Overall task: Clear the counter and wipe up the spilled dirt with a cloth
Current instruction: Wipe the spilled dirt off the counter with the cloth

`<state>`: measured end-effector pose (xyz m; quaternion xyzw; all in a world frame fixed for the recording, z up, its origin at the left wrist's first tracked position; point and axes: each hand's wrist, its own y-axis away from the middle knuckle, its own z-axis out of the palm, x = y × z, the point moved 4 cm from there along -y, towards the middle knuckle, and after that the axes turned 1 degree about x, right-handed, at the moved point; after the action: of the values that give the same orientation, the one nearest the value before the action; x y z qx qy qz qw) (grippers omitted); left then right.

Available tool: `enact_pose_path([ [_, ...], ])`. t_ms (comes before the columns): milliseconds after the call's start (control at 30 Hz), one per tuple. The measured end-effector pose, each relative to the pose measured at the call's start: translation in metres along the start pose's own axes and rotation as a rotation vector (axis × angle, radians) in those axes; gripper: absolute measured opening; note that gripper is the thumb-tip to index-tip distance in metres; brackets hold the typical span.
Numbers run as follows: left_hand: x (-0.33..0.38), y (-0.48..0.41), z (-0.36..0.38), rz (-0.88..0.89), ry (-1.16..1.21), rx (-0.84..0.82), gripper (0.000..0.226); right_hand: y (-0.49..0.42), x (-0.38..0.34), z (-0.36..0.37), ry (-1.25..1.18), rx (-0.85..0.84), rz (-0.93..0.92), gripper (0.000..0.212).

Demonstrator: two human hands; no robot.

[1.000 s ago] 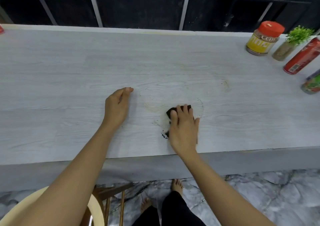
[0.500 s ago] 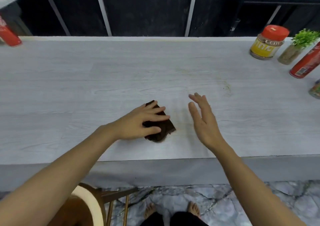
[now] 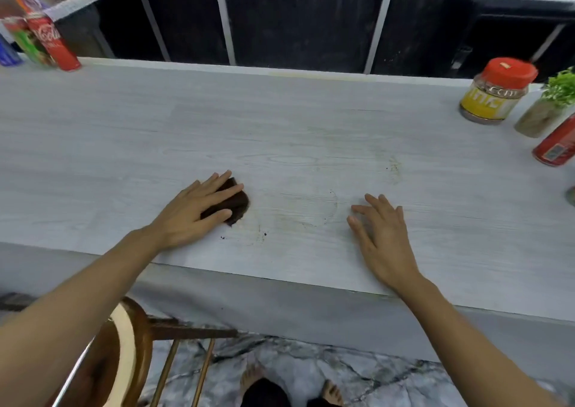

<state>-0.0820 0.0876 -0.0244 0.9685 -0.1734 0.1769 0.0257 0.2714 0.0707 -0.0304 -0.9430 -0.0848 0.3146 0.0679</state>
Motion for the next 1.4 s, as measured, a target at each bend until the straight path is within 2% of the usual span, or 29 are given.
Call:
enact_pose_path([
  [100, 0.015, 0.012, 0.013, -0.223, 0.076, 0.138, 0.049, 0.002, 0.000, 0.001, 0.001, 0.006, -0.013, 0.050],
  [167, 0.034, 0.020, 0.026, -0.482, 0.036, 0.223, 0.051, 0.001, 0.003, -0.001, -0.046, 0.037, 0.025, 0.050],
  [233, 0.068, 0.019, 0.041, -0.729, -0.032, 0.241, 0.063, -0.001, 0.005, -0.004, -0.128, 0.071, 0.077, 0.047],
  [300, 0.111, 0.000, 0.056, -0.804, -0.055, 0.258, 0.071, -0.003, 0.008, -0.006, -0.218, 0.095, 0.128, 0.043],
  [433, 0.192, -0.048, 0.085, -0.583, -0.064, 0.241, 0.065, -0.012, 0.015, -0.017, -0.240, 0.163, 0.148, 0.043],
  [500, 0.202, -0.054, 0.087, -0.477, -0.083, 0.196, 0.062, -0.020, 0.020, -0.023, -0.227, 0.194, 0.149, 0.048],
  [567, 0.188, -0.045, 0.079, -0.392, -0.139, 0.217, 0.057, -0.027, 0.025, -0.026, -0.218, 0.204, 0.148, 0.049],
  [633, 0.159, -0.035, 0.067, -0.375, -0.195, 0.273, 0.051, -0.035, 0.030, -0.028, -0.211, 0.211, 0.142, 0.046],
  [700, 0.132, -0.040, 0.059, -0.482, -0.119, 0.257, 0.052, -0.040, 0.034, -0.028, -0.190, 0.220, 0.134, 0.047],
  [767, 0.135, -0.061, 0.063, -0.513, -0.034, 0.224, 0.056, -0.041, 0.040, -0.027, -0.157, 0.223, 0.129, 0.051],
  [833, 0.171, -0.081, 0.076, -0.416, -0.027, 0.181, 0.055, -0.040, 0.044, -0.025, -0.117, 0.220, 0.106, 0.055],
  [933, 0.227, -0.074, 0.098, -0.219, -0.090, 0.157, 0.051, -0.040, 0.044, -0.025, -0.115, 0.218, 0.086, 0.046],
  [1000, 0.223, -0.055, 0.099, -0.152, -0.113, 0.171, 0.047, -0.039, 0.044, -0.026, -0.096, 0.213, 0.075, 0.041],
  [1067, 0.189, -0.039, 0.086, -0.178, -0.114, 0.220, 0.045, -0.038, 0.044, -0.023, -0.021, 0.172, 0.054, 0.040],
  [1200, 0.092, -0.036, 0.053, -0.482, -0.090, 0.289, 0.045, -0.035, 0.038, -0.016, 0.150, 0.068, -0.021, 0.047],
  [1267, 0.080, -0.061, 0.048, -0.561, -0.100, 0.325, 0.046, -0.035, 0.036, -0.014, 0.193, 0.031, -0.039, 0.049],
  [1333, 0.103, -0.092, 0.054, -0.523, -0.109, 0.305, 0.046, -0.036, 0.035, -0.013, 0.223, 0.003, -0.039, 0.049],
  [1400, 0.145, -0.104, 0.071, -0.367, -0.108, 0.265, 0.047, -0.037, 0.035, -0.013, 0.227, -0.008, -0.020, 0.049],
])
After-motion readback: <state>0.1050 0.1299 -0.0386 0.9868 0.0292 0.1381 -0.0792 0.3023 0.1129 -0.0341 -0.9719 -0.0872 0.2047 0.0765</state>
